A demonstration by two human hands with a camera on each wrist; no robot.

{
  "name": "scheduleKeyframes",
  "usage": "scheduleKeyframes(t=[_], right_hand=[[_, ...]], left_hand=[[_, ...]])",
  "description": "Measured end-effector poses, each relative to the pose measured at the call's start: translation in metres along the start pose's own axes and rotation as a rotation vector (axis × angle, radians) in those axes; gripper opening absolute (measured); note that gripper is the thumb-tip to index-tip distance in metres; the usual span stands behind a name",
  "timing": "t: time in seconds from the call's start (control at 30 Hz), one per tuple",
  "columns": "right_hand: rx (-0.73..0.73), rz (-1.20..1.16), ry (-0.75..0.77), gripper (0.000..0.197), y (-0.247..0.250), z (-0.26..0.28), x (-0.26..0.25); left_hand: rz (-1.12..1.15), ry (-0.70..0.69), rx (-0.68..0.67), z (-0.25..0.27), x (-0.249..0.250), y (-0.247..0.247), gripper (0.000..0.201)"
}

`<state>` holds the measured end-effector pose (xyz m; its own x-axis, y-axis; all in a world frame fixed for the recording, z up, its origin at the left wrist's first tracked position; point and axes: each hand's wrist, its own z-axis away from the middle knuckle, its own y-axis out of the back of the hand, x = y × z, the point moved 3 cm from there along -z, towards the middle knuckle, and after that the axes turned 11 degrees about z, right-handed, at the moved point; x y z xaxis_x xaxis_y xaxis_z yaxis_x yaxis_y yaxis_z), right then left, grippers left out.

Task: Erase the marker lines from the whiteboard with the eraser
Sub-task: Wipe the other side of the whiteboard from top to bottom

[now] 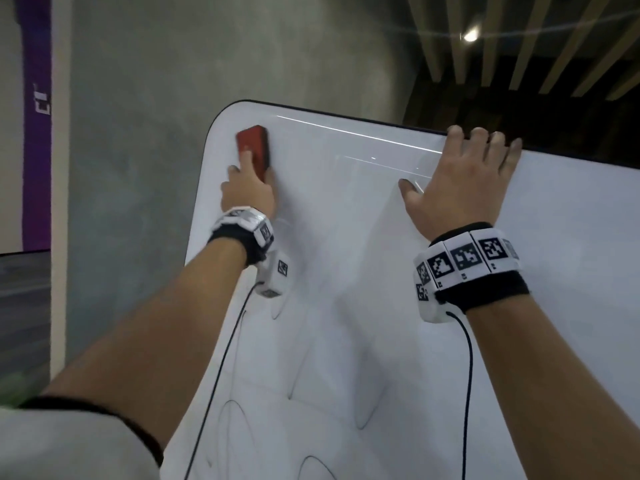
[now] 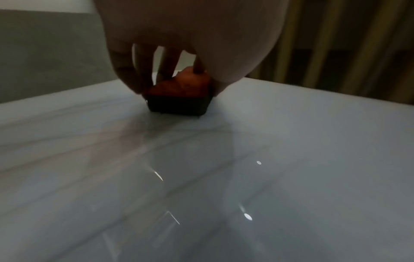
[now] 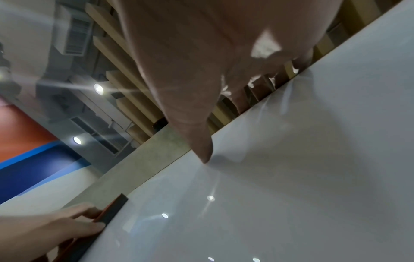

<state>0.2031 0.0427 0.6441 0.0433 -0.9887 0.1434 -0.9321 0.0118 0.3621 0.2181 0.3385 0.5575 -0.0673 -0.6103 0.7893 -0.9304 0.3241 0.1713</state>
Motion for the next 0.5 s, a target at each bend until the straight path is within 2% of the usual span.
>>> scheduleKeyframes(t=[0.03,0.07,0.1,0.13,0.23,0.27,0.3,0.33,0.37,0.4,0.5], right_hand=[[-0.002,0.001,0.004,0.088,-0.001,0.000,0.000],[-0.001,0.000,0.006,0.088,-0.001,0.001,0.000],[0.005,-0.003,0.005,0.088,-0.001,0.001,0.000],[0.012,-0.005,0.001,0.088,-0.001,0.002,0.000],[0.024,-0.013,-0.015,0.088,-0.002,0.004,-0.004],[0.032,-0.018,-0.020,0.088,-0.002,0.004,-0.004],[0.039,-0.022,-0.023,0.088,-0.004,0.004,-0.004],[0.043,-0.026,-0.024,0.089,-0.005,0.004,-0.004],[0.047,-0.028,-0.022,0.089,-0.006,0.004,-0.003],[0.051,-0.032,-0.018,0.089,-0.007,0.004,-0.002],[0.053,-0.037,-0.004,0.089,-0.010,0.006,0.000]], left_hand=[[0.024,0.081,-0.006,-0.004,-0.003,0.002,0.057],[0.022,0.093,-0.003,-0.003,-0.002,0.002,0.057],[0.004,0.046,0.010,0.002,0.004,0.000,0.057],[-0.023,-0.065,0.029,0.011,0.012,-0.002,0.058],[-0.064,-0.573,0.033,0.054,0.035,-0.011,0.056],[-0.066,-0.685,0.009,0.064,0.037,-0.015,0.055],[-0.070,-0.731,-0.003,0.067,0.034,-0.016,0.055],[-0.072,-0.698,0.003,0.062,0.029,-0.015,0.056],[-0.077,-0.594,0.025,0.049,0.017,-0.014,0.057],[-0.084,-0.429,0.036,0.032,-0.001,-0.013,0.059],[0.003,0.192,0.024,-0.007,-0.071,0.001,0.058]])
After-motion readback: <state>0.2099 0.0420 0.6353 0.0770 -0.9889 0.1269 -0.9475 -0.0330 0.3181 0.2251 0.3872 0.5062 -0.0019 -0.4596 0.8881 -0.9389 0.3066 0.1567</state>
